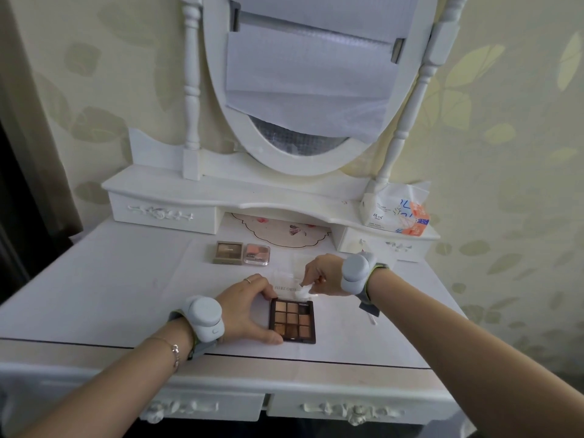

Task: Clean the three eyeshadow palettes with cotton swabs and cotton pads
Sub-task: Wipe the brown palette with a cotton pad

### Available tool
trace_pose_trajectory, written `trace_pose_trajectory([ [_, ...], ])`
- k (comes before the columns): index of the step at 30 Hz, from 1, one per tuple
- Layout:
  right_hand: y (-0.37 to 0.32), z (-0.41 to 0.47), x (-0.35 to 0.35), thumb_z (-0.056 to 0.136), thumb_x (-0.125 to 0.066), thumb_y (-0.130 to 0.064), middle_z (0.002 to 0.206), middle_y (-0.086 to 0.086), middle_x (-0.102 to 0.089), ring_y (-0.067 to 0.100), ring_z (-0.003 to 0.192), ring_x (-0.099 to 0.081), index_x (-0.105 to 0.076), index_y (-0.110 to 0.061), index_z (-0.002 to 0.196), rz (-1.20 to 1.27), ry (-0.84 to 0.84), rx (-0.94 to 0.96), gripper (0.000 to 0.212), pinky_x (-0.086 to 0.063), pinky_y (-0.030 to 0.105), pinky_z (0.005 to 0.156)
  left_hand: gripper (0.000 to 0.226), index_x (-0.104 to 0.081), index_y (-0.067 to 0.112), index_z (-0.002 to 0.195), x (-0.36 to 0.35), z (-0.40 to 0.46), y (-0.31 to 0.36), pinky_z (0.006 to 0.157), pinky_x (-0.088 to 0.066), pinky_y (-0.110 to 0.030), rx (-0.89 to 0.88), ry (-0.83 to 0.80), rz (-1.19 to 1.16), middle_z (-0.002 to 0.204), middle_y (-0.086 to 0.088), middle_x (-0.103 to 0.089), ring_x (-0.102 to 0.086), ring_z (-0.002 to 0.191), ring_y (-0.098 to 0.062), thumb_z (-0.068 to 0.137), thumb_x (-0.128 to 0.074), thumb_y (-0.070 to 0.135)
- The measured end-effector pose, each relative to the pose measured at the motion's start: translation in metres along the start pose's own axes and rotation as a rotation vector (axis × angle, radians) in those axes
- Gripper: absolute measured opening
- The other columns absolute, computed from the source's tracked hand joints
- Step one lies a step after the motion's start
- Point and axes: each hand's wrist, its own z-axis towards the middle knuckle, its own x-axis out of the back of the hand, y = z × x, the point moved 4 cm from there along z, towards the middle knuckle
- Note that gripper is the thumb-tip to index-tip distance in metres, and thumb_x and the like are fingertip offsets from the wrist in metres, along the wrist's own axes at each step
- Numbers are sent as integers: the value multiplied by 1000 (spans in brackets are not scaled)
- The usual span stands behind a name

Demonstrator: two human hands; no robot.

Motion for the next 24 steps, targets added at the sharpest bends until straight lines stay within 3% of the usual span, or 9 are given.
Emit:
trace_pose_trajectory([
  [2, 3, 2, -2, 93, -53, -13, 118, 11, -63, 26, 106, -55, -63, -12, 120, -11, 55, -39, 30, -31, 17, 78, 88, -44, 35, 94, 1, 0, 0, 82, -31, 0, -8, -9, -13, 107, 12, -50, -49, 102, -2, 25, -59, 88],
  [4, 3, 5, -3, 93, -52, -12, 121, 12, -61, 26, 113, -54, -62, -10, 122, -7, 74, -69, 30, -35, 21, 84, 93, -46, 30, 99, 1, 0, 2, 81, -31, 1, -10, -21, -2, 107, 13, -49, -48, 101, -3, 25, -63, 84],
  [11, 2, 13, 5, 96, -47, -12, 130, 6, -57, 25, 119, -51, -57, -15, 128, -8, 81, -124, 34, -36, 22, 89, 75, -45, 29, 98, 1, -1, 1, 82, -31, -1, 4, -9, 0, 104, 17, -47, -48, 100, -3, 37, -66, 68],
  [14, 3, 7, 3, 94, -50, -14, 123, 6, -60, 25, 114, -53, -61, -16, 124, -6, 77, -104, 31, -36, 21, 86, 76, -46, 28, 99, 1, 0, 3, 83, -31, -1, 1, -10, -4, 107, 12, -49, -49, 101, -3, 38, -65, 68],
  [17, 2, 1, -2, 92, -55, -15, 105, 7, -63, 21, 90, -51, -65, -14, 117, 16, 33, -38, 28, -33, 19, 77, 74, -45, 30, 97, 1, -1, 2, 84, -33, -4, 0, -4, 1, 107, 11, -50, -49, 102, -5, 37, -65, 69],
  [24, 1, -2, -3, 90, -58, -15, 111, 11, -66, 15, 83, -46, -67, -12, 115, -15, -13, 7, 27, -31, 17, 75, 75, -46, 28, 98, 1, -1, 2, 81, -31, -1, 8, -2, 2, 106, 13, -49, -49, 100, -3, 37, -65, 68],
])
